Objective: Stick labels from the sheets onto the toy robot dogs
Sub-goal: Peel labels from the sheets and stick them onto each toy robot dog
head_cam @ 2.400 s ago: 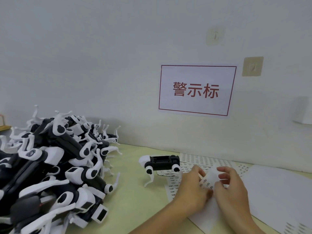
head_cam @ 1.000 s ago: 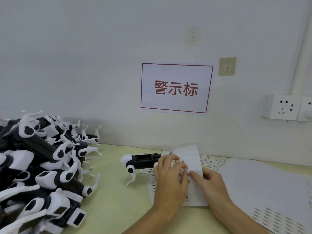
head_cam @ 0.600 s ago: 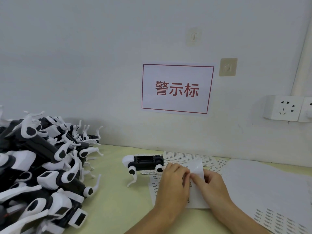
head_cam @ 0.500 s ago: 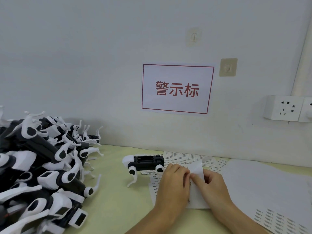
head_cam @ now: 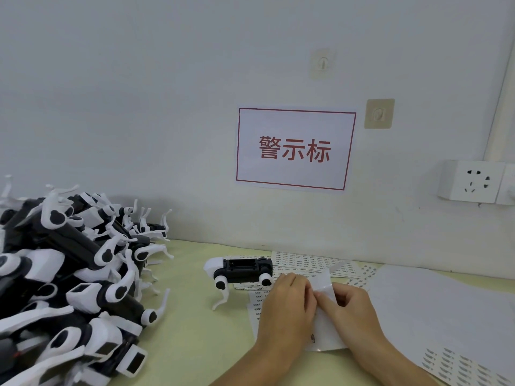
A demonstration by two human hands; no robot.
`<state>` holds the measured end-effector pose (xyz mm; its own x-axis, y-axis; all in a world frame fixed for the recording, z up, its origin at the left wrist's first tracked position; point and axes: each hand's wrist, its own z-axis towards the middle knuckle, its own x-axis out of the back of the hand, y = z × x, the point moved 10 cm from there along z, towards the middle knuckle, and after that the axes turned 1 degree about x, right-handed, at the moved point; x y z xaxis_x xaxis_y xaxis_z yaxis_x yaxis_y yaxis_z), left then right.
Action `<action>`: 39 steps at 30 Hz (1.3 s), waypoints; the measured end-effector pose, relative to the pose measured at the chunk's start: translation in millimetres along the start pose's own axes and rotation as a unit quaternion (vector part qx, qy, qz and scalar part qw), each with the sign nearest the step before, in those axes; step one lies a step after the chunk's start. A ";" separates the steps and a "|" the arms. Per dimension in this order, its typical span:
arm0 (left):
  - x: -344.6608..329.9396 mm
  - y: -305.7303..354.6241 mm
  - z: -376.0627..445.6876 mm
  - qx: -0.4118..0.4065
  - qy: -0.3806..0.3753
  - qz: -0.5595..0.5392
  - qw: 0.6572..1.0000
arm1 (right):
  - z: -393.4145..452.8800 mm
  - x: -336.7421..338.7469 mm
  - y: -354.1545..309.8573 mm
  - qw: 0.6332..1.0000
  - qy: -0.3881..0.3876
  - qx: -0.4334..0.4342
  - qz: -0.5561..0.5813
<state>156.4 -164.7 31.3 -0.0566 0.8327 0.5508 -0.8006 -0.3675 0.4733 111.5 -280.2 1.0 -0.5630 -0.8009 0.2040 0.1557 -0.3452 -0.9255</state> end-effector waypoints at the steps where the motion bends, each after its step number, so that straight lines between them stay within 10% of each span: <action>1: -0.2 -2.2 0.5 0.010 0.000 -0.012 1.000 | -0.1 -0.3 -0.6 1.000 0.000 0.000 -0.001; 39: 4.0 -23.3 2.7 0.116 0.015 -0.174 0.978 | -1.1 16.3 4.8 0.985 0.120 -0.024 -0.120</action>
<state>176.4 -154.0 24.3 0.1742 0.9346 0.3100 -0.6173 -0.1416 0.7739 102.2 -294.4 -0.4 -0.7550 -0.5584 0.3438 -0.0405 -0.4836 -0.8743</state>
